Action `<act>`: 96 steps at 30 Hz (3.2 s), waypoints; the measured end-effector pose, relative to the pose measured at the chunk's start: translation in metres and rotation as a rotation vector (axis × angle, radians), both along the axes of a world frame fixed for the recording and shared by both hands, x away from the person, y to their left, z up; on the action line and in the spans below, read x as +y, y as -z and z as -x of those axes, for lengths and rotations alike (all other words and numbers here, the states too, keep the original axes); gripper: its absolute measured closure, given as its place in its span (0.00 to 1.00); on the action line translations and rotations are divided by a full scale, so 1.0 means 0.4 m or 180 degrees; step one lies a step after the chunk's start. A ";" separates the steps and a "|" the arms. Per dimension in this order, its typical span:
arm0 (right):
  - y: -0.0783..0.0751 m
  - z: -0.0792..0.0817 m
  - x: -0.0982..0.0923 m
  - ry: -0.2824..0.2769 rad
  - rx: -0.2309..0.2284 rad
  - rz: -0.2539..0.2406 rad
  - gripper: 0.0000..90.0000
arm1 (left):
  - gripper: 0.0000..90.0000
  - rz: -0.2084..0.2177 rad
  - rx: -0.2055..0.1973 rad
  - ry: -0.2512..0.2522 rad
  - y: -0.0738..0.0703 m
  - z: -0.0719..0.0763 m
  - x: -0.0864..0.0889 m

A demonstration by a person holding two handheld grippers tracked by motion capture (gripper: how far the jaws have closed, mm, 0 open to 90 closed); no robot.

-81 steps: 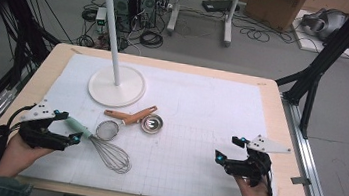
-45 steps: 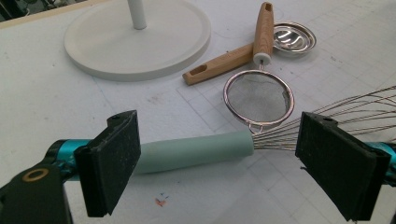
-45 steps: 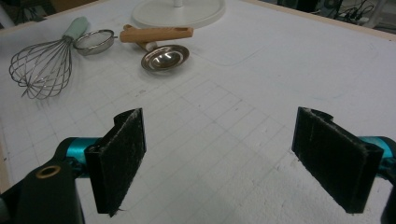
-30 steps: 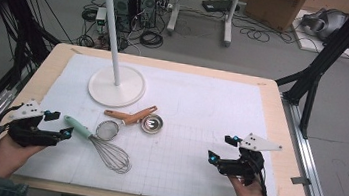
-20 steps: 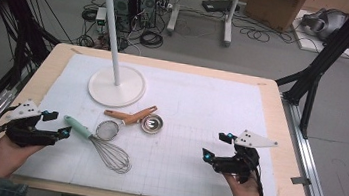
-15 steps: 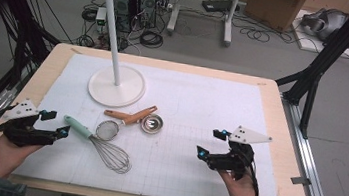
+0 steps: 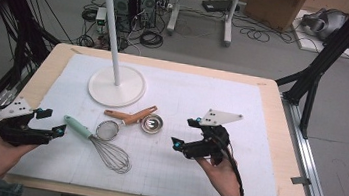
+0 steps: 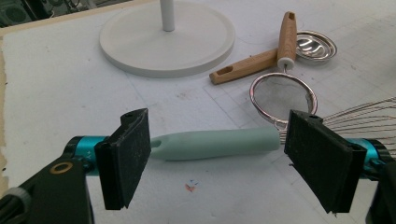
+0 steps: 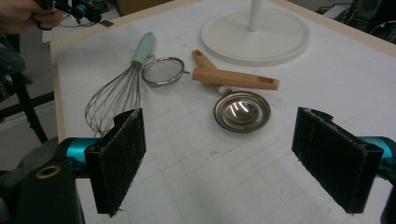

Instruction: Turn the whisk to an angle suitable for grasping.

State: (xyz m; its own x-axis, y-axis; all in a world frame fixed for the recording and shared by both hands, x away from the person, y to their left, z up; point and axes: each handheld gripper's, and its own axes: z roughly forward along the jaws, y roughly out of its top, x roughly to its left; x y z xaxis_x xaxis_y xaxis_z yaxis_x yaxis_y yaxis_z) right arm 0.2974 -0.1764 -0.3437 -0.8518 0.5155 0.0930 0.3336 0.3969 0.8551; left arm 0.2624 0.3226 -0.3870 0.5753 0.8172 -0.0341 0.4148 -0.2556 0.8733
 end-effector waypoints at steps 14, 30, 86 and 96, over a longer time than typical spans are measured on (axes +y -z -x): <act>-0.038 -0.045 0.162 -0.0382 0.0093 0.0163 0.19 | 0.21 -0.0007 0.0015 0.0042 0.001 -0.001 0.000; -0.054 -0.113 0.348 -0.0727 0.0254 0.0265 0.19 | 0.18 0.0024 -0.0008 0.0038 -0.002 0.004 0.014; 0.111 -0.212 0.681 -0.1220 0.0645 0.0706 0.25 | 0.15 0.0088 -0.0028 -0.0008 -0.005 0.012 0.046; 0.147 -0.207 0.722 -0.1284 0.0794 0.0975 0.34 | 0.15 0.0089 -0.0026 -0.0018 -0.004 0.012 0.050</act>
